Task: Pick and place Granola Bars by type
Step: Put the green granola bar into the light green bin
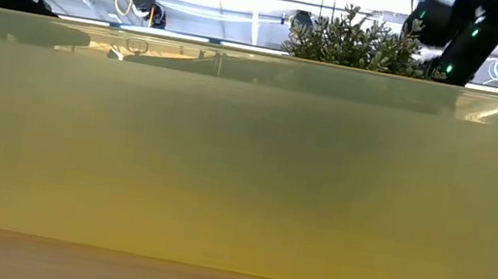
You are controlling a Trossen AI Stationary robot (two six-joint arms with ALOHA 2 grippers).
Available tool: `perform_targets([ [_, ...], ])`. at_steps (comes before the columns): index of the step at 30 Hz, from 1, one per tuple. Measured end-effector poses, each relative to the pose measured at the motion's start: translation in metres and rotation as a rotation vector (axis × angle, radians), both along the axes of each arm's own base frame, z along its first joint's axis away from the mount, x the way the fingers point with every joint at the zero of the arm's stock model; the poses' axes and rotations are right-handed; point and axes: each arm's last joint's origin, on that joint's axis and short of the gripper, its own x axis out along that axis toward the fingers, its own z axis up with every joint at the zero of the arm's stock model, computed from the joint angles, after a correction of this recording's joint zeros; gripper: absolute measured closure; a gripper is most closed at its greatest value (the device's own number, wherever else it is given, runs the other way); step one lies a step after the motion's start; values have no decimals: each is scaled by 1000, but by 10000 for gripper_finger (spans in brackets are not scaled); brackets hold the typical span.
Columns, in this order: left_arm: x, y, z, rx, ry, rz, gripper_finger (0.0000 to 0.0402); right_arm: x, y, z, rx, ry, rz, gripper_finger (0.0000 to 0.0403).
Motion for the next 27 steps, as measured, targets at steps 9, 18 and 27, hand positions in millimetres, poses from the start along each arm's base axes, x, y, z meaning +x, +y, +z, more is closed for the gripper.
perform_targets([
  [9,0,0,0,-2,0,0,256,18,-24,-46,155,149,50,340],
  [18,0,0,0,-2,-1,0,256,33,-34,-75,200,192,71,227],
  [27,0,0,0,-2,-1,0,256,37,-40,-81,175,181,89,223],
])
